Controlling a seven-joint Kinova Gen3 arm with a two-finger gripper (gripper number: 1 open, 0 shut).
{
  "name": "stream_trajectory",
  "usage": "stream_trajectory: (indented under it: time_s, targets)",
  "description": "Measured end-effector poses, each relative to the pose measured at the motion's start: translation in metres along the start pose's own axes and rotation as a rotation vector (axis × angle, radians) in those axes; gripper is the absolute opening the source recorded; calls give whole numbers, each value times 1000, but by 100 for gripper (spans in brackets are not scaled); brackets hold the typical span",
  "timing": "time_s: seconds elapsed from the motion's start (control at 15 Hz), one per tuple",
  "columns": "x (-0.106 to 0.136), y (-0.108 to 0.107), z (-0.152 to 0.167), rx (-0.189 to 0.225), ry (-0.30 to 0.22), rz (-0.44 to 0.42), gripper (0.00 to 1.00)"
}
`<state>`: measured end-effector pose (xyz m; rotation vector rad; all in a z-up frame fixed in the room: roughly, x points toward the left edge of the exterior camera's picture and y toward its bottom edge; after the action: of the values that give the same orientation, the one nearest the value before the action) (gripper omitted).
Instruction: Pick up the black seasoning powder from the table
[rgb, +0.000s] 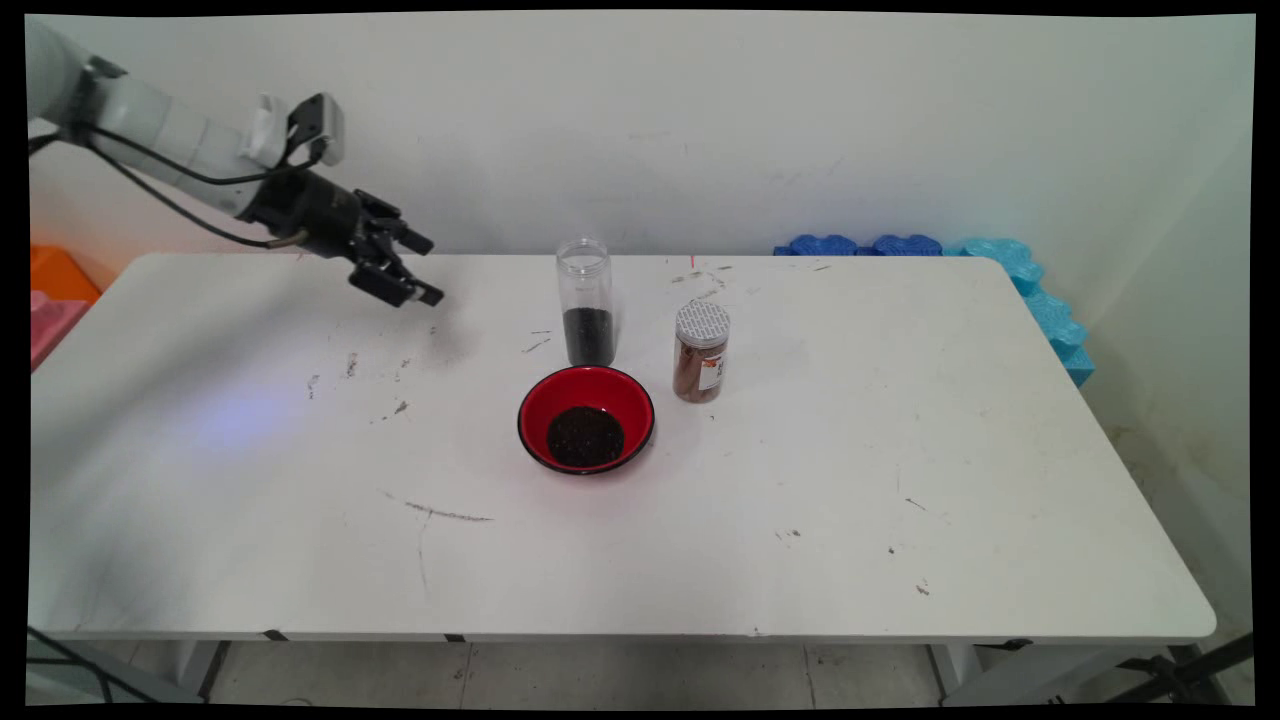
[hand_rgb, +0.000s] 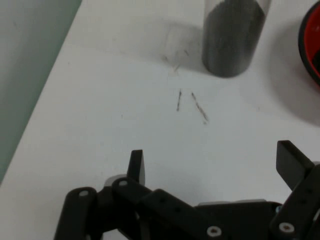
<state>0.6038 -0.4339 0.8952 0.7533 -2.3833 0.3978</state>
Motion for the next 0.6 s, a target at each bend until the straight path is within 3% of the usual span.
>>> stream_trajectory:
  time_s: [0.6]
  targets:
    - [12,-23,50,-68,65,32,100]
